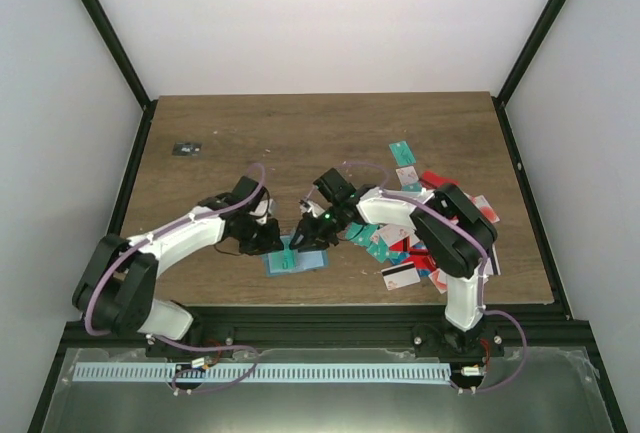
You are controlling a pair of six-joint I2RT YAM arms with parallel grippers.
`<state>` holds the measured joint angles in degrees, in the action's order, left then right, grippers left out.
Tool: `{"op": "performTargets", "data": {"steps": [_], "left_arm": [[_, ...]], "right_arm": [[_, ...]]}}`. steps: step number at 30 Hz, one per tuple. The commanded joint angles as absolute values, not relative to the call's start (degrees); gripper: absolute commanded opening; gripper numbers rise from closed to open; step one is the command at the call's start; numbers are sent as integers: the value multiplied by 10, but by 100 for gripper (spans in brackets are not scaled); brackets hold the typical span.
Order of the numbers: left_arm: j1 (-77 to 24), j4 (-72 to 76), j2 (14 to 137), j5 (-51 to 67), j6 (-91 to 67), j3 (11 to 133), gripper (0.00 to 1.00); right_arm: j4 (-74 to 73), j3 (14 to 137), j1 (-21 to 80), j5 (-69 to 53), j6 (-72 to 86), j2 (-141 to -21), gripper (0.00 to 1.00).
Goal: Put the credit cards into the card holder
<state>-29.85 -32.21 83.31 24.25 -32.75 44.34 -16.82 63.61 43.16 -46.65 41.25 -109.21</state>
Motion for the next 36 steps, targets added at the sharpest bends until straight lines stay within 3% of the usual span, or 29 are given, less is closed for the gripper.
{"op": "performTargets", "data": {"steps": [1,10,13,18,28,36], "left_arm": [[-285,-387,780,202,-327,442,11],[-263,-430,683,181,-344,411,16],[-262,-441,656,176,-353,405,19],[-261,-452,625,171,-360,405,24],[-261,-445,604,201,-347,412,25],[-273,-397,607,259,-341,418,25]], "right_arm": [[-184,688,456,-468,422,-1119,26],[-211,777,492,-480,419,-1185,38],[-223,812,500,-481,417,-1202,49],[-229,835,503,-481,418,-1204,60],[-208,839,499,-496,420,-1132,63],[-321,749,463,-346,403,-987,66]]}}
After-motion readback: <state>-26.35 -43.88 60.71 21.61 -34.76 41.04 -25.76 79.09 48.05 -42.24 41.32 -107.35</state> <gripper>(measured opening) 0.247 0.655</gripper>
